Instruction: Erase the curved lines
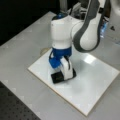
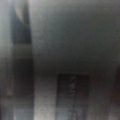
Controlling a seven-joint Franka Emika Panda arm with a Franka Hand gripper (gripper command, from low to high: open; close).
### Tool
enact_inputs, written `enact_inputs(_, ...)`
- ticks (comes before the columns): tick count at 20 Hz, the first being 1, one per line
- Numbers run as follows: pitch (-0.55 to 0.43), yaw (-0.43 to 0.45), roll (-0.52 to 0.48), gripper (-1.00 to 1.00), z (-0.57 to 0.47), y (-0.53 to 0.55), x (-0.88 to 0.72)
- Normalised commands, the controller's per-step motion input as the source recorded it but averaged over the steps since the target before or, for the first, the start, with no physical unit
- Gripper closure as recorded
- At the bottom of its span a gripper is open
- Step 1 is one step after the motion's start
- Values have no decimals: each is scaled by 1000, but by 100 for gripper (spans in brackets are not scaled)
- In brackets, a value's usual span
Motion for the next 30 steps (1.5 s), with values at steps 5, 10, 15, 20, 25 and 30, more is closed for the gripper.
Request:
enact_inputs(5, 278, 81, 38, 100, -187, -415, 331)
enact_inputs(10, 330, 198, 4, 100, 116, -547, 141)
enact_inputs(15, 342, 188, -24, 100, 345, -409, 69)
enact_inputs(20, 410, 302, -203, 100, 422, -218, 103)
enact_inputs(25, 333, 391, -203, 100, 401, -242, 105)
enact_inputs(30, 159, 472, -186, 100, 208, -395, 39)
